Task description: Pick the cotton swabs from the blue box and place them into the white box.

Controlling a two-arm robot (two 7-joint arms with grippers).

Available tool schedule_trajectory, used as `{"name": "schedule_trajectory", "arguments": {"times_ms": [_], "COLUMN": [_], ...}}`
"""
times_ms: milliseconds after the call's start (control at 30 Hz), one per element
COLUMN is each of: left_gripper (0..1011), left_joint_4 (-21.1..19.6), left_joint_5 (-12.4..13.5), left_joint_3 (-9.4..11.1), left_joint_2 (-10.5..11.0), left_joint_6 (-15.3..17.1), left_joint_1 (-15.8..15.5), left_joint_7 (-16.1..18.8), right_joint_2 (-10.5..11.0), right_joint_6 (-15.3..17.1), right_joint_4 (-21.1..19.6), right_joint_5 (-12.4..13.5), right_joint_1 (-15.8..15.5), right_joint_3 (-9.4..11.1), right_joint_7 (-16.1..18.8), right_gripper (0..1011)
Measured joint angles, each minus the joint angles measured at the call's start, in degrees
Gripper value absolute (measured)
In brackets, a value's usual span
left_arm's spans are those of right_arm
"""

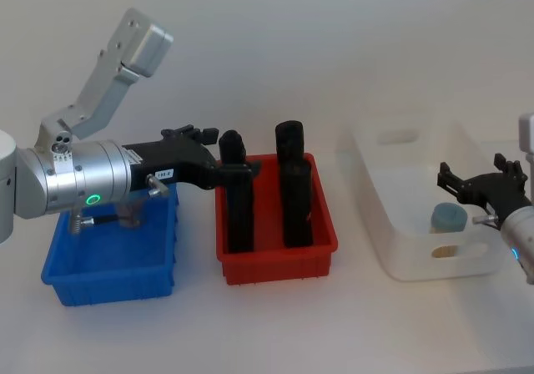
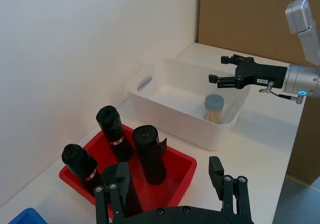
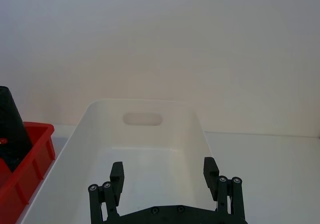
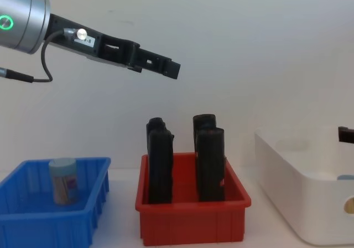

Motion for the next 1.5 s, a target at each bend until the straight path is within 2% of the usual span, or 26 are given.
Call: {"name": "schedule_trajectory", "arguments": {"times_ms": [333, 1500], "left_gripper": [1004, 1004], "left_joint_4": [0.0, 0.3], "left_joint_5": [0.3, 4.4], "left_joint_3": [0.6, 7.6], "left_joint_2": [-0.2, -2.2], "left_joint_6": [-2.5, -29.2], "left_joint_1": [1.3, 14.5], "left_joint_7": [2.5, 29.4], "right_joint_2": [0.5, 5.3], "right_joint_6": [-0.7, -6.0], "right_joint_4": [-2.7, -25.9], "right_joint_5": [0.5, 5.8], "right_joint_1": [-2.1, -20.8], "right_joint_3": [-0.4, -4.4], "right_joint_7": [0.2, 3.2], "right_gripper": [1001, 1001]}}
